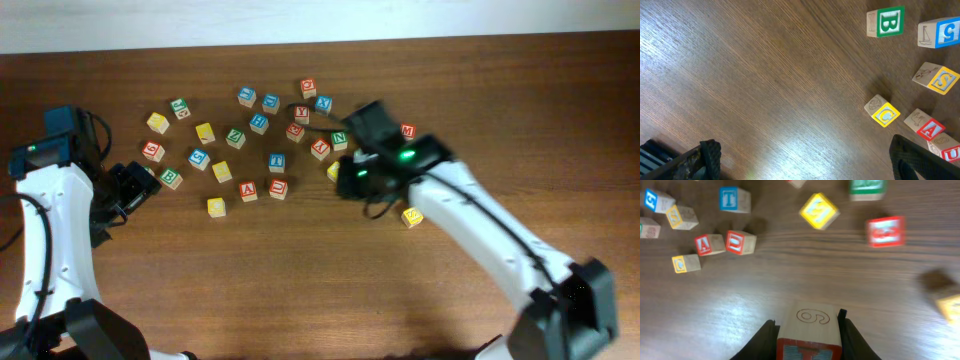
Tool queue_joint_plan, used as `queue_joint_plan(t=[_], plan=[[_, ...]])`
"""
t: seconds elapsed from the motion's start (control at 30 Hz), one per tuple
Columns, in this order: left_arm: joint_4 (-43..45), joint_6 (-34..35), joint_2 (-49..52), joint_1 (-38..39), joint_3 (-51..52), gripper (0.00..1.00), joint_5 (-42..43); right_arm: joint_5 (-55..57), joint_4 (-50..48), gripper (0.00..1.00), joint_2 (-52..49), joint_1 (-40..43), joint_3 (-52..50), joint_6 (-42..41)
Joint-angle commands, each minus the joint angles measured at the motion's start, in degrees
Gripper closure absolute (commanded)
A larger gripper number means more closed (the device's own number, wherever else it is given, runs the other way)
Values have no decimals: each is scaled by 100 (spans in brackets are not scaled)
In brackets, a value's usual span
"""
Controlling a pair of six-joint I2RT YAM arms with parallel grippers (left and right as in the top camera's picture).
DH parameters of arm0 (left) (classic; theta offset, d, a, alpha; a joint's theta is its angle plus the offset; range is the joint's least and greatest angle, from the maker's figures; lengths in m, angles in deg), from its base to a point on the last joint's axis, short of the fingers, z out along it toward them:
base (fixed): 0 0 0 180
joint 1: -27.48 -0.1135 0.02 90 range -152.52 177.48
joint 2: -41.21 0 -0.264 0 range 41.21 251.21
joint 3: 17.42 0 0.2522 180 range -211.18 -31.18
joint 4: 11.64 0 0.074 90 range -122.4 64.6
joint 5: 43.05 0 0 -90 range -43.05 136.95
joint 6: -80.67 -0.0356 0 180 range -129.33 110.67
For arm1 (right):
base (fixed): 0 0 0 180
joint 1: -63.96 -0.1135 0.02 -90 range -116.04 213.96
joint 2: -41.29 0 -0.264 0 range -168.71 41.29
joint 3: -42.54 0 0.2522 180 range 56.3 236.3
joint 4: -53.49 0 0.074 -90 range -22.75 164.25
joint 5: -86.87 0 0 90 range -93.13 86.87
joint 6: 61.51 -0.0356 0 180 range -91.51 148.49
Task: Spell out ICRA
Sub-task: 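Carry the red I block to the front center and lower it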
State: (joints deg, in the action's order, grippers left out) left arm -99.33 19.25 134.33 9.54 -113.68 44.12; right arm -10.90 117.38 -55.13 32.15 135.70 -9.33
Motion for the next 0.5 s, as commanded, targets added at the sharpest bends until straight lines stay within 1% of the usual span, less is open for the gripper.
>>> queue_joint_plan(t=[0.0,0.07,0.2,0.33,0.47], plan=[[11,72,-101,-13,-4,1,4,509,-160,75,-682,-702,42,-647],[11,74,-101,-13,-4,1,4,483,-492,75,-1222,-1082,42,-647],[11,72,-101,-13,-4,1,2,511,-1029,74,-1884,-1574,42,-772],[11,72,-101,-13,-4,1,4,599,-1360,74,-2033,-1698,42,-772],[11,72,-101,-13,-4,1,2,988,-1244,74,-2033,-1696,42,-769]])
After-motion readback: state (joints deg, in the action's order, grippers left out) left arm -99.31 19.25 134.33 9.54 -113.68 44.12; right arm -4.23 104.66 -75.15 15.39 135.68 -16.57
